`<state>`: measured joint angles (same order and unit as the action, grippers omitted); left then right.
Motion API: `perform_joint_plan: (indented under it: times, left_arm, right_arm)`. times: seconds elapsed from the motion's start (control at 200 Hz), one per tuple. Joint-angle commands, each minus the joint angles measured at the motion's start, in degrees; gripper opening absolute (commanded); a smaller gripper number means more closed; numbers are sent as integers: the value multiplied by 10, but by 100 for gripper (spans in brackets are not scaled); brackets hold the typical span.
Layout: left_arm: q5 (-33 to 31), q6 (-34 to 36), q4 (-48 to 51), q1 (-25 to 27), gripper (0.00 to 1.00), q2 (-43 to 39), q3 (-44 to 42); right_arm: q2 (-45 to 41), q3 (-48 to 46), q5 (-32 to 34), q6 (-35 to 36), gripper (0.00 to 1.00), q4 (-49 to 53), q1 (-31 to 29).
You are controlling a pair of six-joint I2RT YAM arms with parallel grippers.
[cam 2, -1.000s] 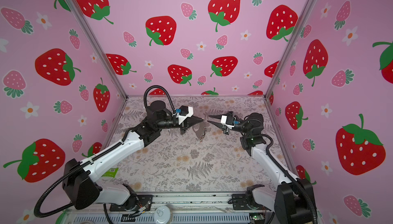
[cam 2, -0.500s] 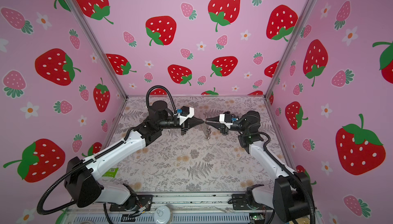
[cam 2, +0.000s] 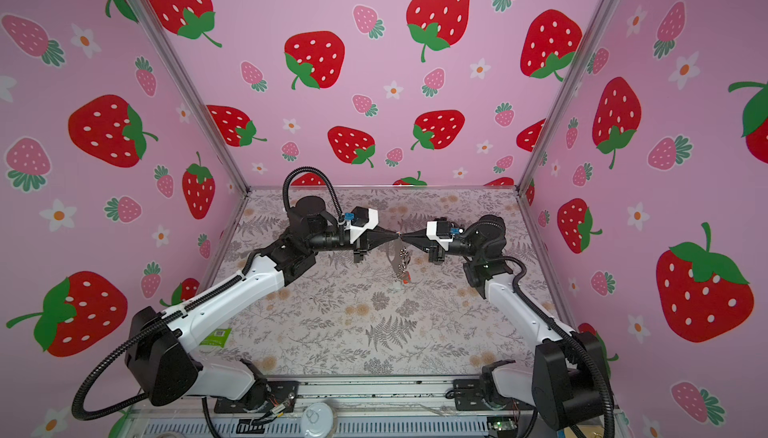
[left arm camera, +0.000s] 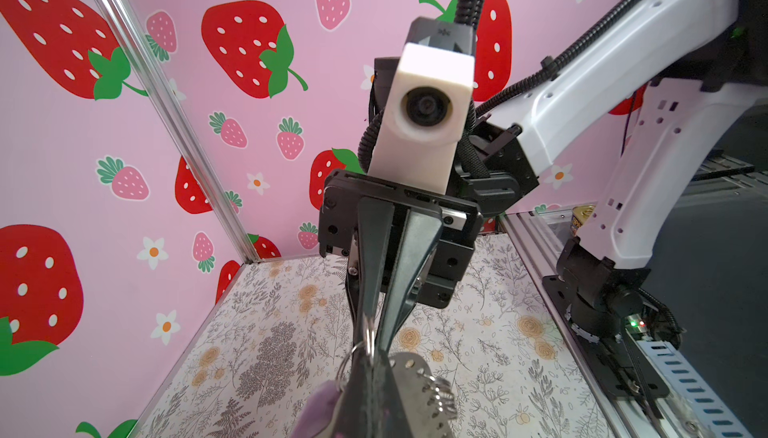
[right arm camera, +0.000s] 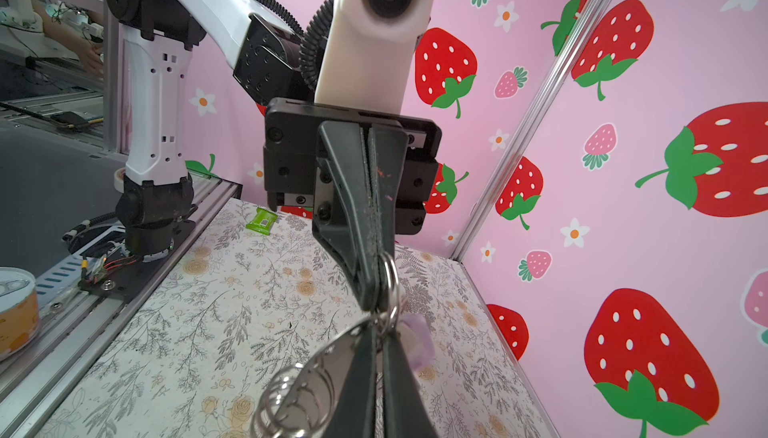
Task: Put the keys on the keyring
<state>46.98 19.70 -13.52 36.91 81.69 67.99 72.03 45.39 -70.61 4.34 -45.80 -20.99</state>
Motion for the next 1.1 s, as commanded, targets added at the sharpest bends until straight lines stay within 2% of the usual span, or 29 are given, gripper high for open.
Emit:
perform_joint_plan:
  times: [0.0,0.31,0.62,0.72,0.895,1.095]
  left_arm:
    - [4,15,-8,0,0,-13,5]
    - [-1,29,4,2,0,-15,5]
    - [-14,54,35,4,0,-24,6]
    - [-10,57,35,5,0,-24,7]
    - [-4,58,33,7,0,-23,8]
    - [-4,59,29,8,0,-27,7]
  right_arm:
    - [-1,16,-15,0,7,-10,-5]
    - [1,16,-8,2,0,-10,-5]
    - [0,16,-5,0,0,-16,-5]
    - [2,16,-15,-15,8,-28,-6]
    - [2,17,-22,-31,14,-38,-8]
    - [5,22,-24,-31,13,-30,-13]
